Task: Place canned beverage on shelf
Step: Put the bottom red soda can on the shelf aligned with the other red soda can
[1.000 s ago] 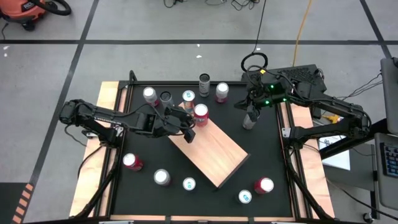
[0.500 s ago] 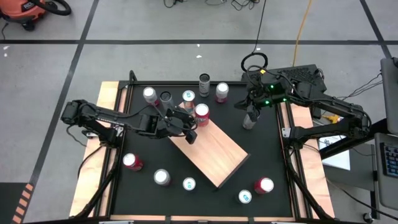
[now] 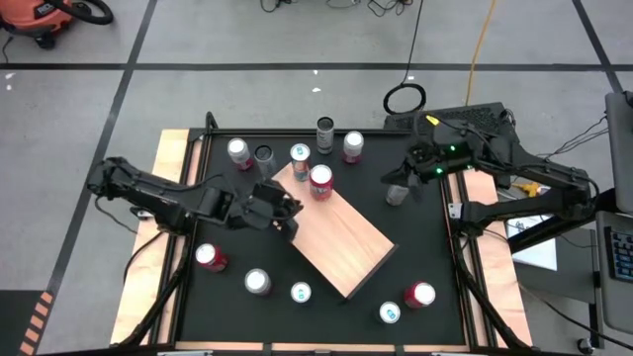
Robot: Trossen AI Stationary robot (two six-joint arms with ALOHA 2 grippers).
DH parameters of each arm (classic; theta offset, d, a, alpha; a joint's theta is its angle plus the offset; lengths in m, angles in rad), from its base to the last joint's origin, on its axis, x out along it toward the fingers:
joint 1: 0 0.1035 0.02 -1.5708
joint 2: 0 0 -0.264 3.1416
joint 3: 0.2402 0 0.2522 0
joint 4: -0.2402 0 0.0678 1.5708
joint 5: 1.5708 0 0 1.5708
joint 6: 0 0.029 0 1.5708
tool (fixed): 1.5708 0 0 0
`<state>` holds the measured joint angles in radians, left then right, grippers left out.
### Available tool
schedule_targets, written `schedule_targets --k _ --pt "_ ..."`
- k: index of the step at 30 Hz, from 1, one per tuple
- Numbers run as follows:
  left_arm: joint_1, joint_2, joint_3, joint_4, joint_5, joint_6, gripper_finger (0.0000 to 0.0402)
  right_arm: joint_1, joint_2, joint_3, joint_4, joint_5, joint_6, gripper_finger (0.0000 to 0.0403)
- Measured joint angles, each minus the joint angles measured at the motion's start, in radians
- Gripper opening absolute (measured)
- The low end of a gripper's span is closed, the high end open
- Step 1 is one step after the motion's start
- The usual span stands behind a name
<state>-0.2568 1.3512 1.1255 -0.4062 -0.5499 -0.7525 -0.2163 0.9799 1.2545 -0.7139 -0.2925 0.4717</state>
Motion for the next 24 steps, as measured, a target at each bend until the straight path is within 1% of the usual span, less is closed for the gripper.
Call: schedule_targets --k 3,10,13,17,20,24 --pt "-0.040 -0.016 0.000 0.005 -0.001 -0.006 0.0070 0.055 -0.006 0.000 0.000 0.003 0.030 0.0000" --pt "-0.129 -0.026 0.000 0.042 -0.007 -0.079 0.0070 0.196 -0.007 0.009 -0.016 0.005 0.094 0.0000" --pt "-0.174 -0.026 0.000 0.091 -0.036 -0.078 0.0070 0.271 0.009 0.070 -0.080 0.043 0.112 0.0000" --pt "-0.230 -0.026 0.000 0.166 -0.103 -0.046 0.0069 0.364 0.052 0.191 -0.208 0.084 0.119 0.0000" --pt "-0.262 -0.026 0.000 0.216 -0.130 -0.003 0.0069 0.432 0.094 0.261 -0.307 0.084 0.127 0.0002" --pt "-0.283 -0.026 0.000 0.242 -0.139 0.007 0.0069 0.533 0.144 0.297 -0.400 0.081 0.175 0.0029"
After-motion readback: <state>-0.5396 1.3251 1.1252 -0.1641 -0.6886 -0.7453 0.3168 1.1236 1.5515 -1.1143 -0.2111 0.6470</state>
